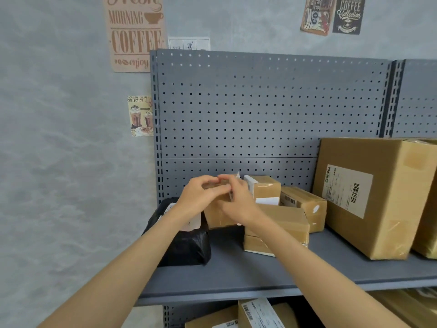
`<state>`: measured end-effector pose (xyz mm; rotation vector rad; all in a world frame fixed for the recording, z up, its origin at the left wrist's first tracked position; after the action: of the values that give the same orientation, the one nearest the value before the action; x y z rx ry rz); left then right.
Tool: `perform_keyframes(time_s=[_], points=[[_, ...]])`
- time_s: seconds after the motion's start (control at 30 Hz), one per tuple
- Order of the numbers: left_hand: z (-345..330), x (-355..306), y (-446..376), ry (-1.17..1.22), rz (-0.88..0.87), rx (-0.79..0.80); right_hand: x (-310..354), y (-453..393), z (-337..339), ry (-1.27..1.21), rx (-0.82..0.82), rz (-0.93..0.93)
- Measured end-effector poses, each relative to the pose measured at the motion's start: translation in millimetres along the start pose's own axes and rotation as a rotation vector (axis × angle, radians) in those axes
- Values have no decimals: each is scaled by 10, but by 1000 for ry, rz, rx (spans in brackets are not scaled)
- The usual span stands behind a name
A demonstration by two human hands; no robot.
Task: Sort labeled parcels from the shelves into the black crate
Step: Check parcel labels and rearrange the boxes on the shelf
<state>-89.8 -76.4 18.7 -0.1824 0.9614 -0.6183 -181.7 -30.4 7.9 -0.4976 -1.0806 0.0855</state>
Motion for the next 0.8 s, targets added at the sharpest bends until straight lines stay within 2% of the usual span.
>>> perform_keyframes(time_s=[0.1,0.2,0.4,0.47,0.57,0.6,0.7,0.8], points=[[150,31,55,81,52,-69,148,-21,-16,-124,-32,82],[214,150,106,156,123,-93,219,8,-85,-204,2,117],[340,292,165,164,253,-274,409,80,-284,-154,120,214],[376,326,172,236,274,-305,428,87,-257,-154,106,216],[404,365,181,407,286,-299,349,71,-79,55,-91,220],[429,371,187,460,286,-294,258,55,-18,85,-138,167],[481,362,186,633,227,-219,39,33,-23,-167,-64,18],[508,338,183,575,141,-105,24,19,-74,-258,-5,60]])
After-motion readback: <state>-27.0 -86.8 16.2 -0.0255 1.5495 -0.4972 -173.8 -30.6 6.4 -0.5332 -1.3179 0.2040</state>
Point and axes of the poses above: each hand's wrist, its own y-axis away from the middle knuckle, its own z-axis out of the back of the hand, x = y × z, the point moved 8 cm from there along -y, towards the middle knuckle, and after that the axes turned 12 degrees about -y, right-handed, at the moved point
